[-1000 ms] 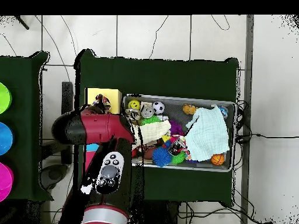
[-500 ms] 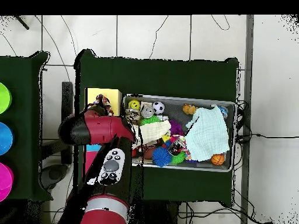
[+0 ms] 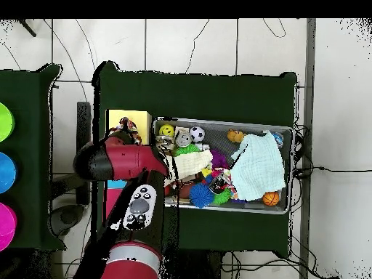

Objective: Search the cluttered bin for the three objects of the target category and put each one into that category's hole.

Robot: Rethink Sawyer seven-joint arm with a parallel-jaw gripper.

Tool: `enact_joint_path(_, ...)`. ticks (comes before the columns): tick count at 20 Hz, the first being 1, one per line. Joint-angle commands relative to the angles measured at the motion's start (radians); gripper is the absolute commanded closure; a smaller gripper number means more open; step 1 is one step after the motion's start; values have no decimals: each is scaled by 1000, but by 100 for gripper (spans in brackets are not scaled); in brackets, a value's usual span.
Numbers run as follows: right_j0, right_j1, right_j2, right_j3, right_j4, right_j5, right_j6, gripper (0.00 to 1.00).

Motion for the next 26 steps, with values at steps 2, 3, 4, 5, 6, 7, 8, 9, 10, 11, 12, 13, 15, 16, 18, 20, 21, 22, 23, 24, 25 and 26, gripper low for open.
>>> enact_joint_path(2, -28, -58, 88, 99, 35, 203, 118, 100)
enact_joint_path(3, -26, -72, 87, 104, 37, 227, 117, 100)
enact_joint_path(4, -23, -95, 81, 110, 39, 274, 115, 100)
enact_joint_path(5, -22, -109, 79, 114, 39, 296, 114, 100)
enact_joint_path(6, -27, -125, 82, 118, 40, 331, 108, 100)
enact_joint_path(7, -29, -132, 82, 119, 38, 344, 104, 100)
enact_joint_path(8, -31, -139, 83, 122, 38, 353, 101, 100)
enact_joint_path(9, -33, -146, 84, 124, 37, 362, 98, 100)
enact_joint_path(10, -34, -150, 83, 123, 36, 370, 96, 100)
enact_joint_path(11, -36, -157, 83, 123, 34, 382, 92, 100)
enact_joint_path(12, -37, -159, 83, 121, 33, 389, 92, 100)
enact_joint_path(13, -39, -166, 81, 119, 31, 400, 88, 100)
enact_joint_path(15, -42, -171, 82, 113, 29, 416, 88, 100)
enact_joint_path(16, -44, -174, 82, 109, 28, 425, 88, 100)
enact_joint_path(18, -51, -176, 83, 95, 26, 445, 84, 100)
enact_joint_path(20, -55, -176, 86, 91, 23, 451, 82, 100)
enact_joint_path(21, -58, -172, 88, 88, 22, 450, 82, 100)
enact_joint_path(22, -60, -172, 90, 88, 21, 448, 82, 100)
enact_joint_path(23, -62, -170, 92, 89, 20, 445, 82, 100)
enact_joint_path(24, -63, -171, 93, 89, 20, 443, 83, 100)
enact_joint_path(25, -66, -172, 98, 87, 21, 440, 81, 100)
enact_joint_path(26, -68, -172, 101, 85, 21, 432, 81, 100)
